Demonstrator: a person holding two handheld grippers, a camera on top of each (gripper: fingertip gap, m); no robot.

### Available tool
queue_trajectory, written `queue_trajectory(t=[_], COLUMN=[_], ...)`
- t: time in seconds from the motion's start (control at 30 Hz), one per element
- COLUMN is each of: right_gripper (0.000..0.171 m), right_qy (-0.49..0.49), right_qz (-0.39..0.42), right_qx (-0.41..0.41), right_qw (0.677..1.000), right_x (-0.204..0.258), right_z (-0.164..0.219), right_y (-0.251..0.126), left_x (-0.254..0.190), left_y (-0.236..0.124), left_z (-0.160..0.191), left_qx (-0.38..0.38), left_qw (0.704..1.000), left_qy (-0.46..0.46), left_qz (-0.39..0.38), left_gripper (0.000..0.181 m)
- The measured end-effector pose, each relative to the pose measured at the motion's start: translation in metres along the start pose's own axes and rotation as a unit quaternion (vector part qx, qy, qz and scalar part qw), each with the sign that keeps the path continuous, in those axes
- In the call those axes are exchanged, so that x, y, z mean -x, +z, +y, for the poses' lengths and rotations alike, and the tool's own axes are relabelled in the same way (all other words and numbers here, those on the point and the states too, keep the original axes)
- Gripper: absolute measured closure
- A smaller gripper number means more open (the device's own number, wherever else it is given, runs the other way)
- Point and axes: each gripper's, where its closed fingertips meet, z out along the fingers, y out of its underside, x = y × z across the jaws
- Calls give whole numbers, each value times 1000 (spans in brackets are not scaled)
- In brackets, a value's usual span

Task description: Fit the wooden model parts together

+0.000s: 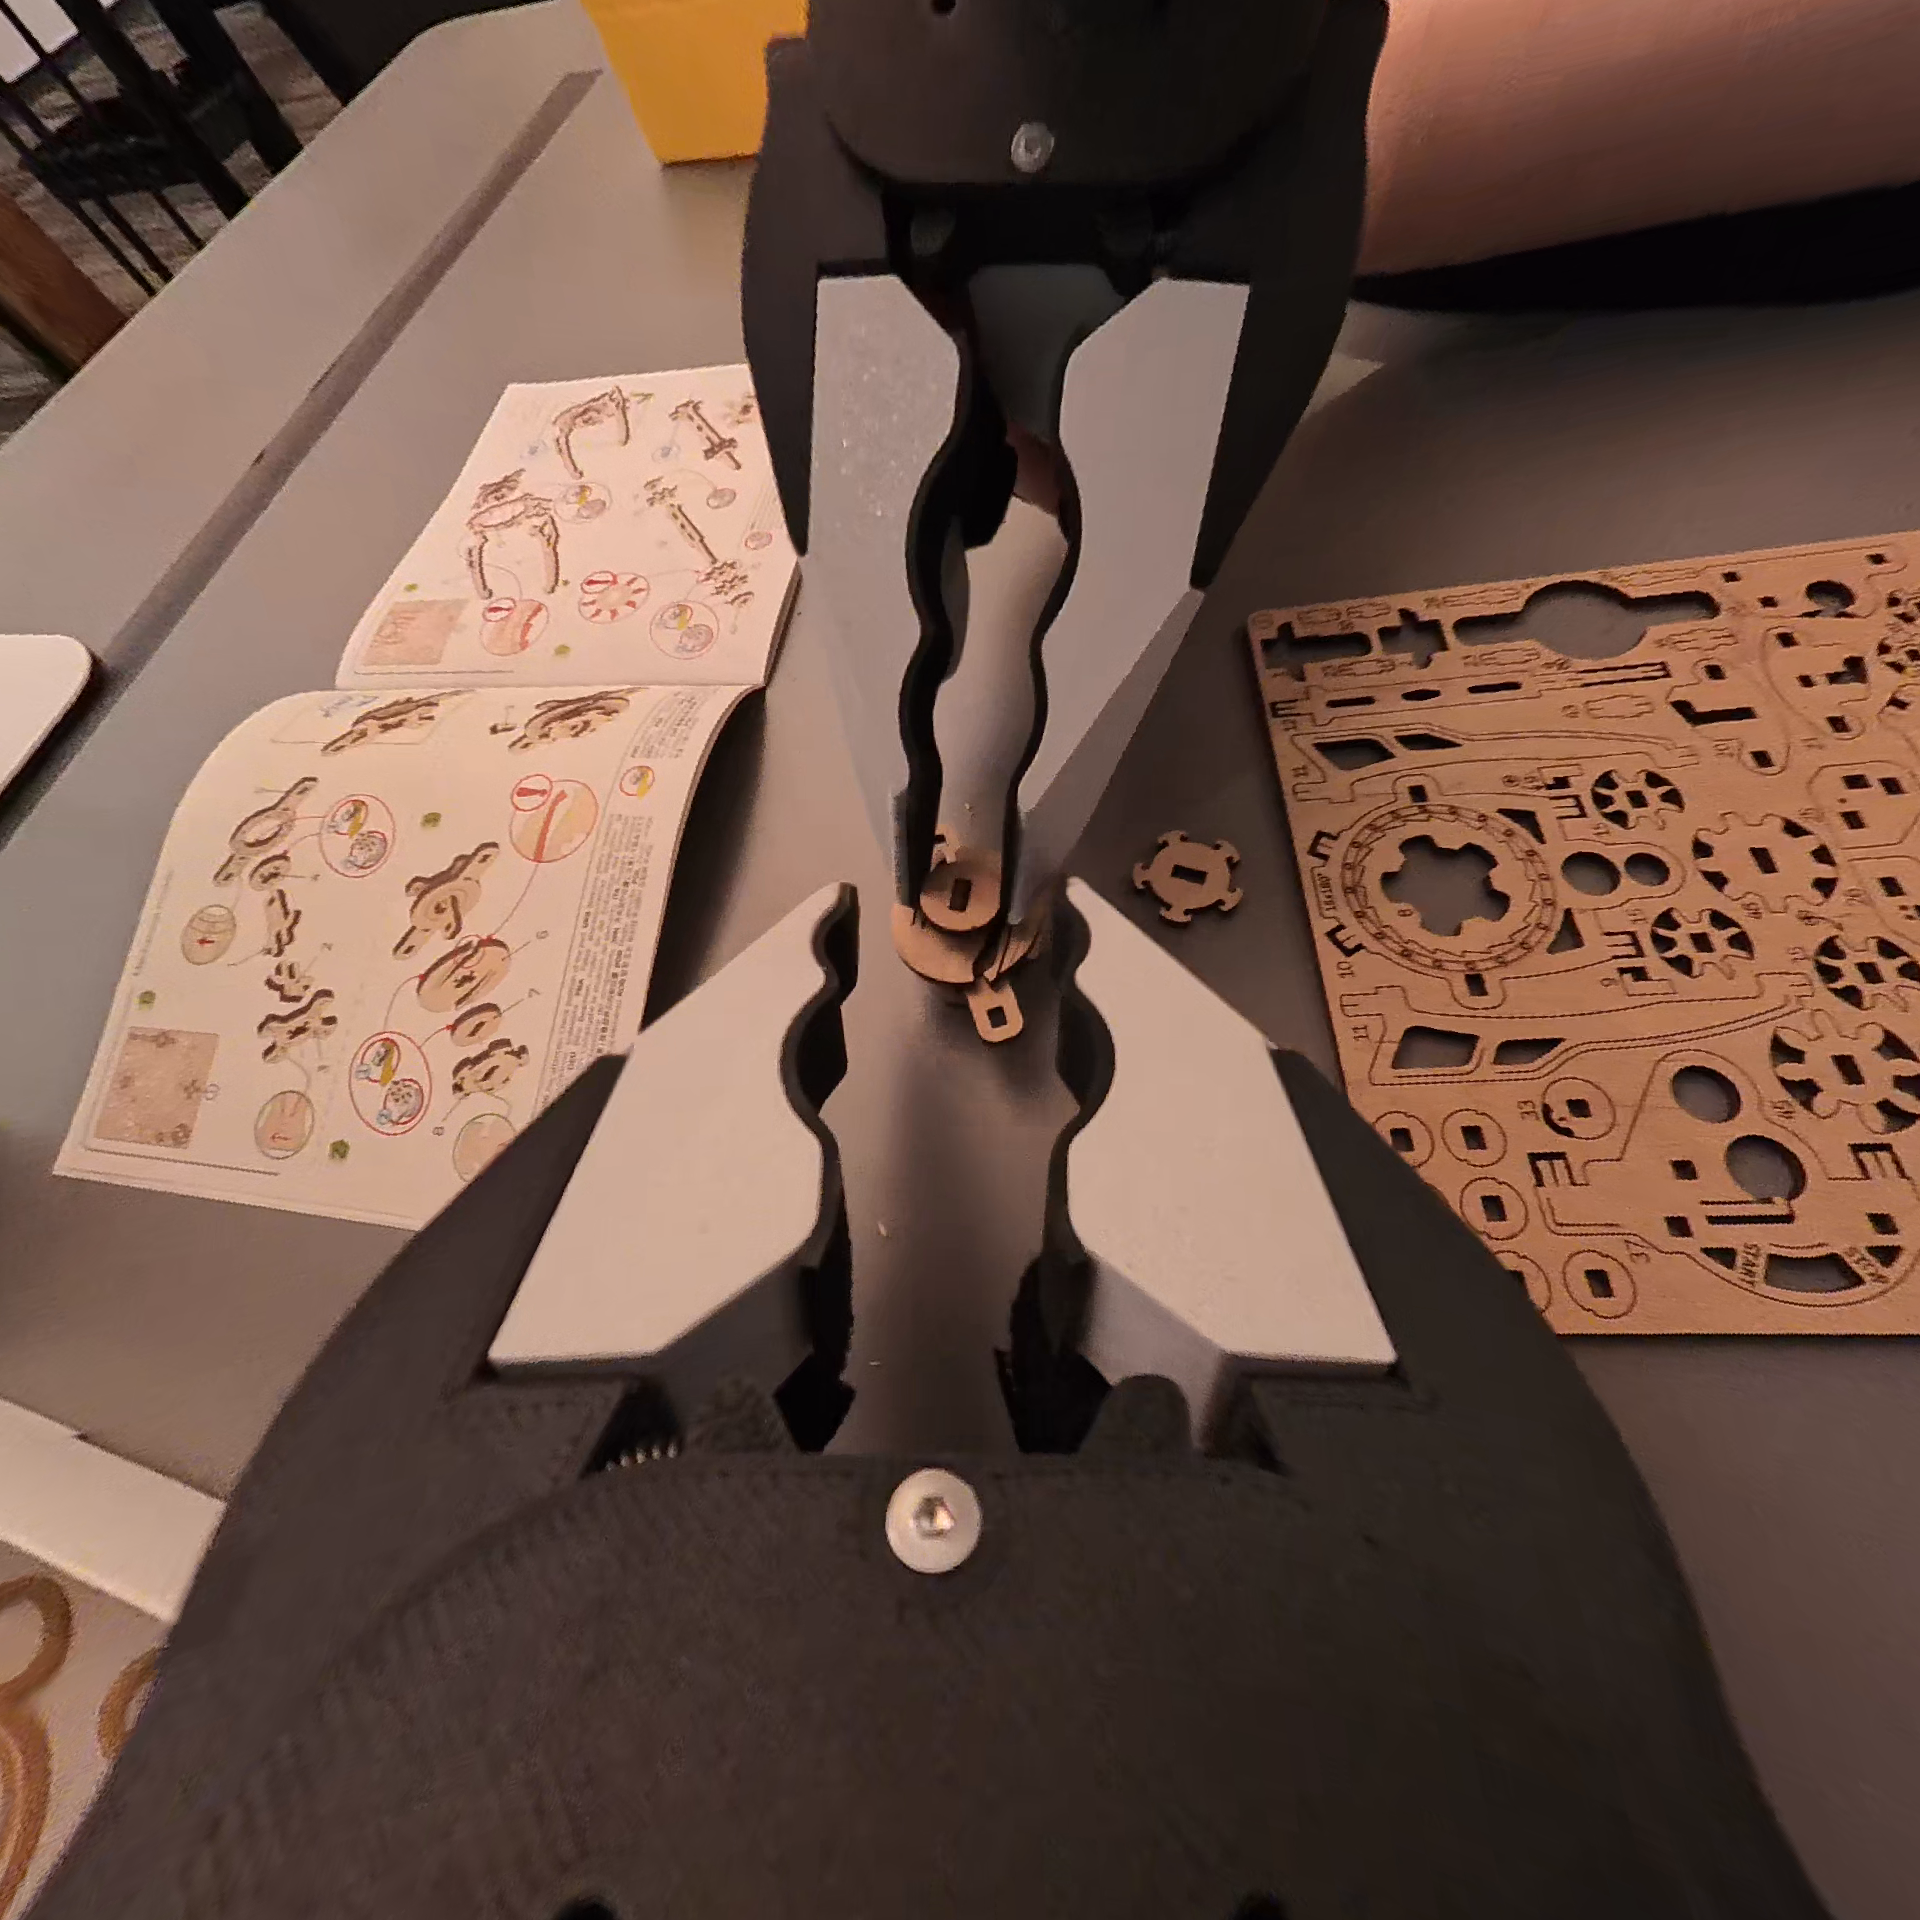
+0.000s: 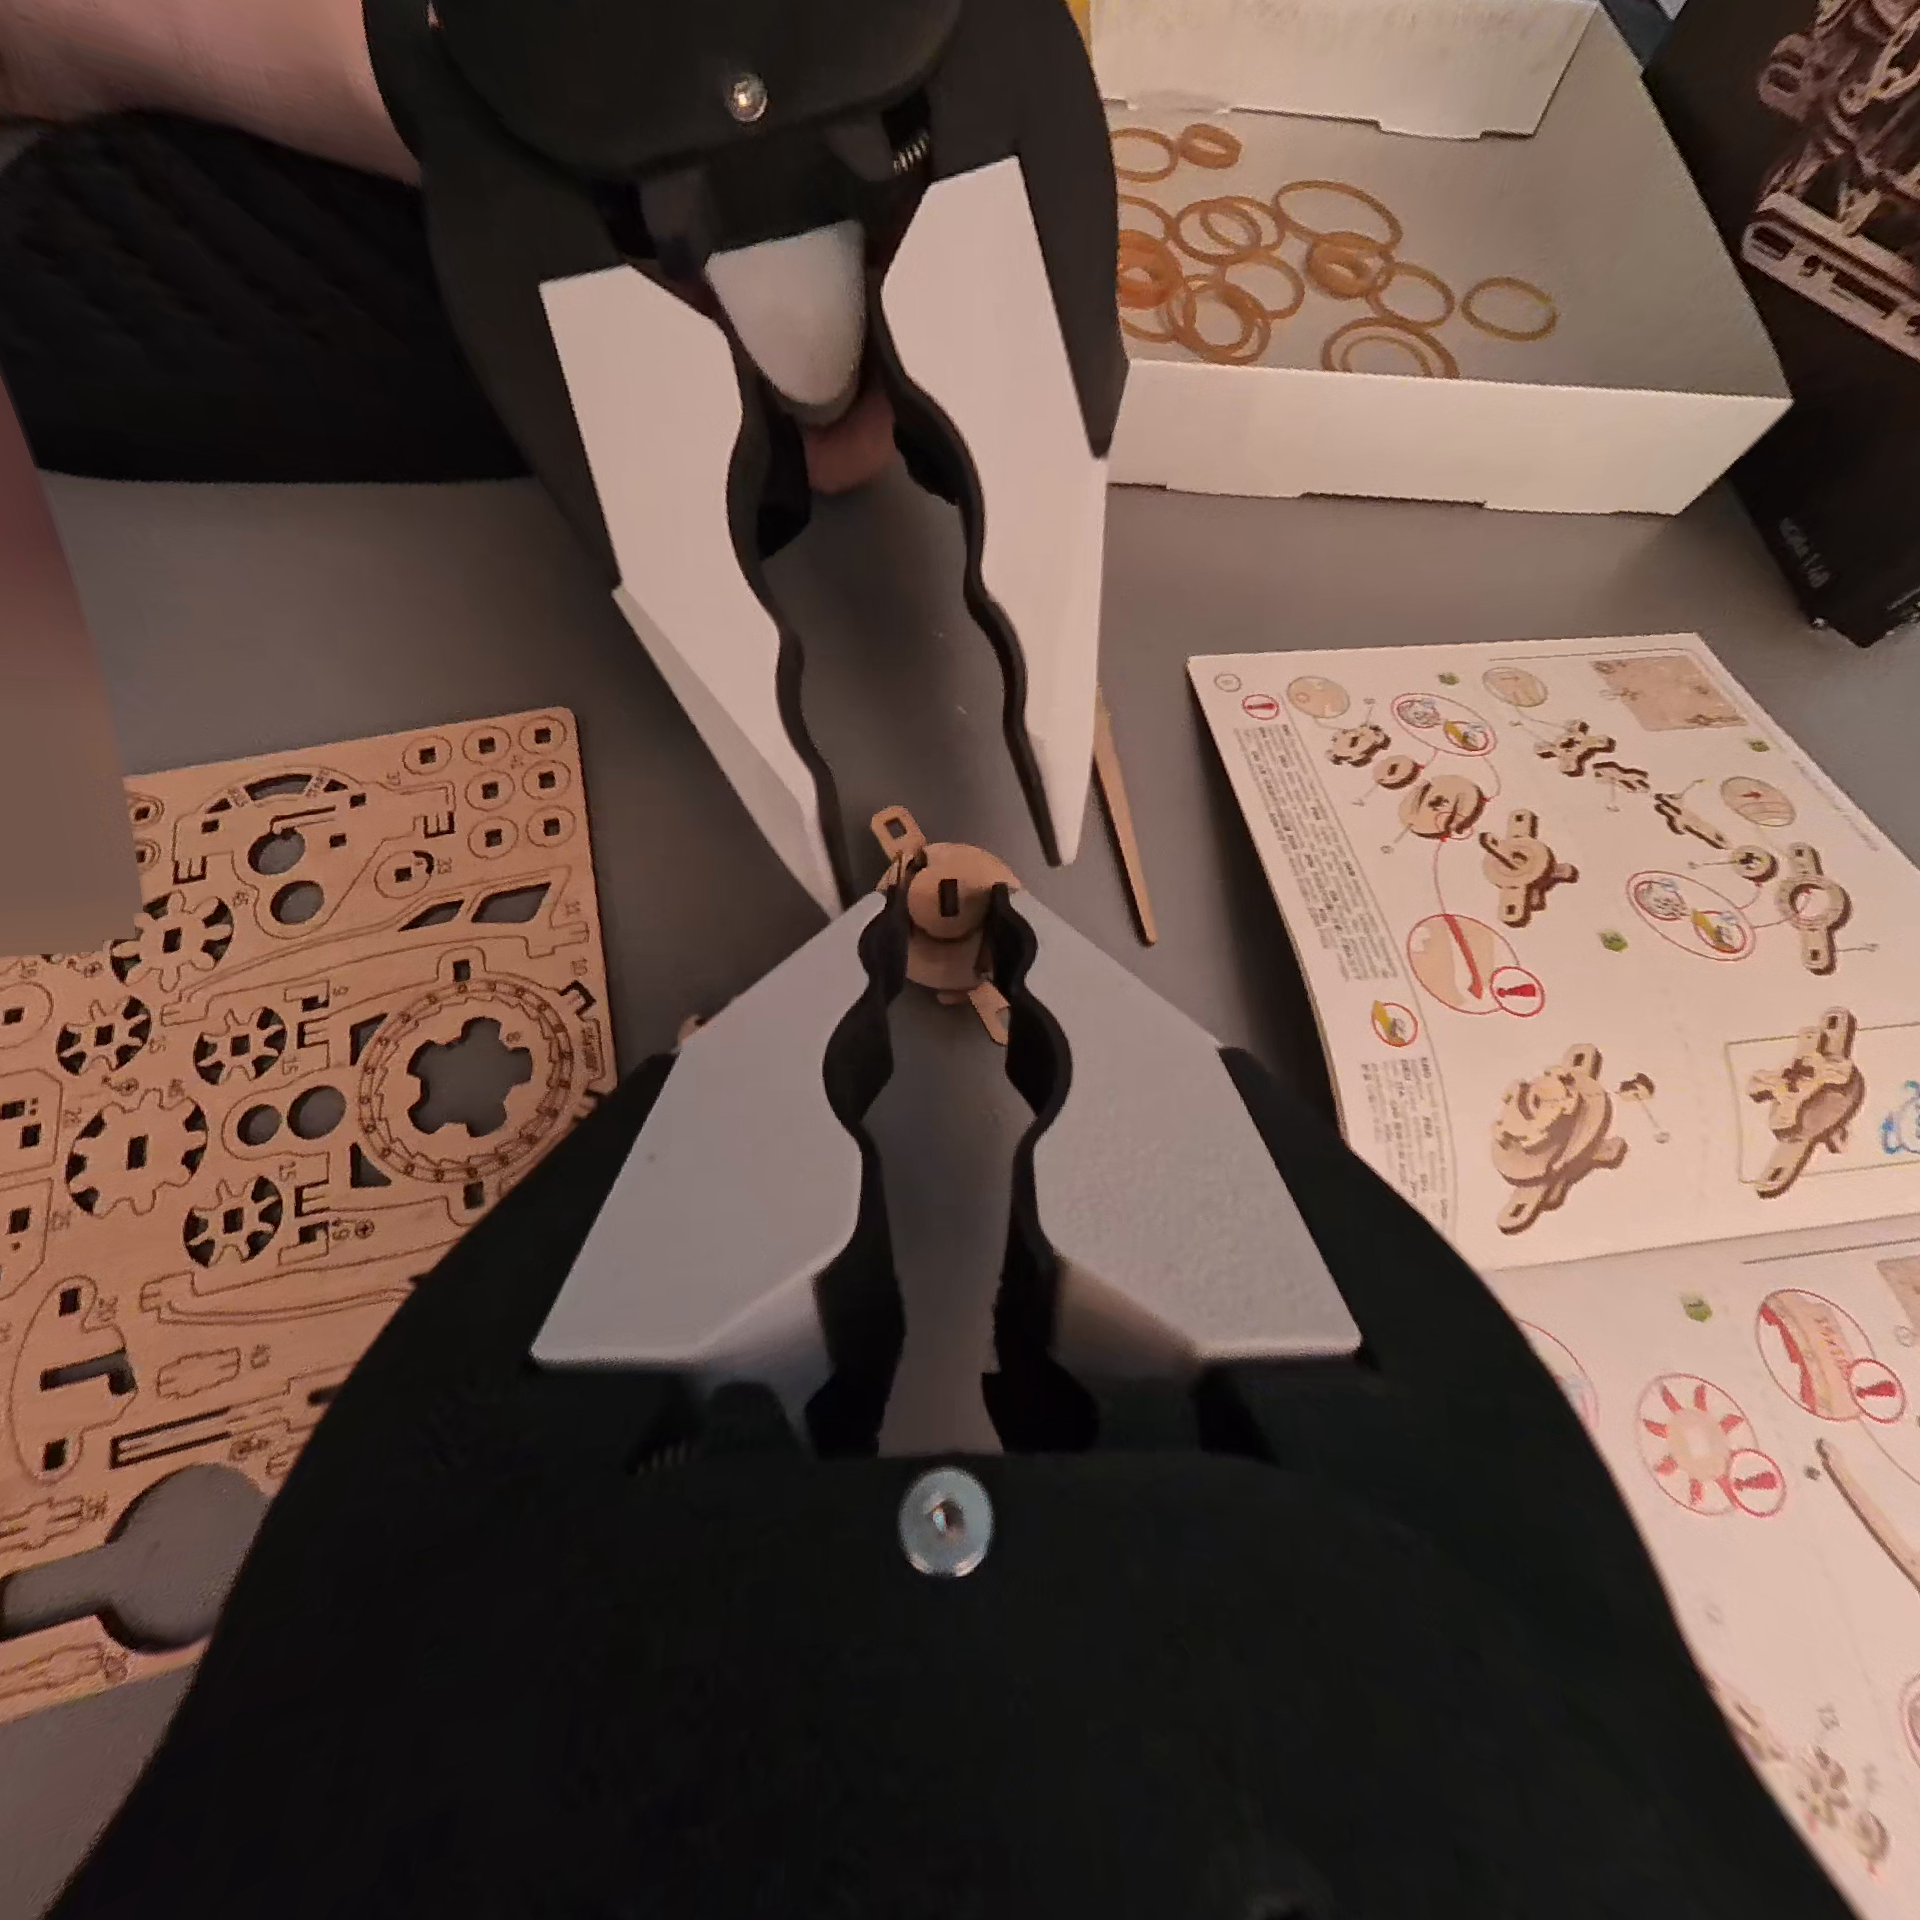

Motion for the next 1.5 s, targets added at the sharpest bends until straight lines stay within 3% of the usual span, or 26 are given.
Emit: queue_trajectory(t=[0.4,0.77,1.5], right_gripper=[157,156,157], right_qy=[11,-5,7], right_qz=[-34,-52,-63], right_qx=[-23,-36,-39], right_qw=[999,998,997], right_x=[8,9,10], right_z=[-3,-2,-2], right_y=[6,3,3], left_x=[-9,-3,-9], left_y=[5,-8,-6], left_z=[13,2,9], left_qx=[45,-6,15], left_qw=[999,997,999], left_qy=[14,-53,-4], left_qz=[21,60,47], left_gripper=[151,155,165])
